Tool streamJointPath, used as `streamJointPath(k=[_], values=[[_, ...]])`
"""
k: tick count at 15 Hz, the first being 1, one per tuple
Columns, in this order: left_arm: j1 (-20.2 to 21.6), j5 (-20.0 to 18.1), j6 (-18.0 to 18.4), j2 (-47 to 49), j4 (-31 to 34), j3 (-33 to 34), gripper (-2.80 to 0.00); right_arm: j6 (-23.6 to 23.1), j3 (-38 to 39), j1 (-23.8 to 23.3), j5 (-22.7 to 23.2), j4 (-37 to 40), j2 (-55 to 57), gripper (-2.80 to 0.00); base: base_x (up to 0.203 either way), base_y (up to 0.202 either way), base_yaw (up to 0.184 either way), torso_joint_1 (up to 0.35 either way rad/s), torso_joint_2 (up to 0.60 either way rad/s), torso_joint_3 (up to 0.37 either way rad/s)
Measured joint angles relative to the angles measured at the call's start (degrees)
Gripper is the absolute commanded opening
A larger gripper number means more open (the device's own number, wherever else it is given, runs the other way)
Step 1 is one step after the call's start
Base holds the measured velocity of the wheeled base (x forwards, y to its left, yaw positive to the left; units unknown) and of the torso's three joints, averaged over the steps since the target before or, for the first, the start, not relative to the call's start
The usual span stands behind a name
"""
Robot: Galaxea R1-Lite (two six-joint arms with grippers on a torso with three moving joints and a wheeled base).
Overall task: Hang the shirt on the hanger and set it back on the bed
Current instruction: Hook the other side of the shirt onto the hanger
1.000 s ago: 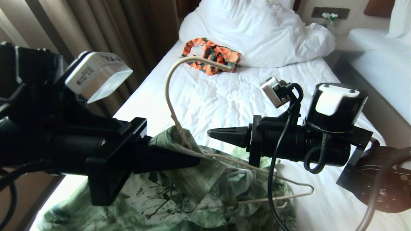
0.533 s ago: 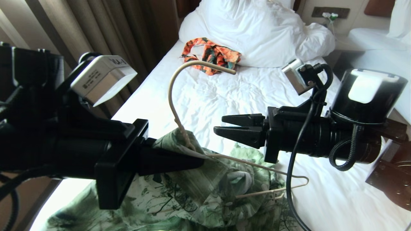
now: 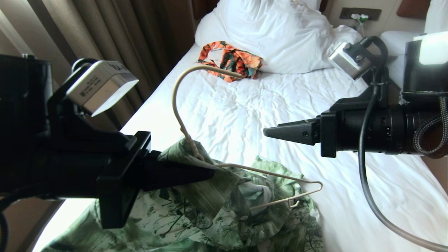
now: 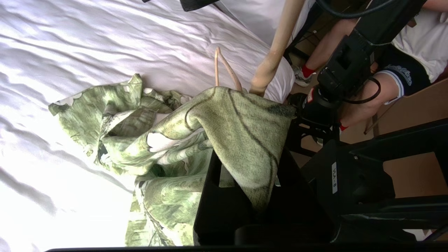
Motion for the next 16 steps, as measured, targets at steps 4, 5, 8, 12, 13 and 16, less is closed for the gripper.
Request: streamJointPath(k=[4,5,8,12,13,16], values=[[-0.07,1.84,-2.15,-1.18,-0.04,-0.19,-2.8,1.7,-3.47,-0.63,-3.94,9.64,1.14,-2.8,0.0,0.0,0.0,0.0,0.0,0.0],[-0.05,2.29,-2.13,-1.39,-0.04,-0.21,-2.8,1.39,-3.0,-0.65,-3.77,9.05,1.21,-2.8,0.0,0.0,0.0,0.0,0.0,0.0],[-0.07,2.72,-2.19,-1.89,0.05,-0.09,-2.8,0.35,-1.46,-0.78,-4.5,7.95,1.77,-2.8,0.0,0.0,0.0,0.0,0.0,0.0],[-2.68,4.91,-2.29,-2.36,0.56,0.31,-2.8,-0.35,-1.46,-2.01,-5.53,8.79,5.56,-2.8,0.0,0.0,0.0,0.0,0.0,0.0],[-3.53,5.71,-2.35,-2.57,0.49,0.65,-2.8,-0.54,-2.2,-1.99,-5.54,9.21,7.23,-2.8,0.0,0.0,0.0,0.0,0.0,0.0],[-5.94,6.21,-4.36,-3.3,0.38,1.54,-2.8,-2.45,-6.23,-1.69,-5.23,12.59,12.38,-2.8,0.0,0.0,0.0,0.0,0.0,0.0]])
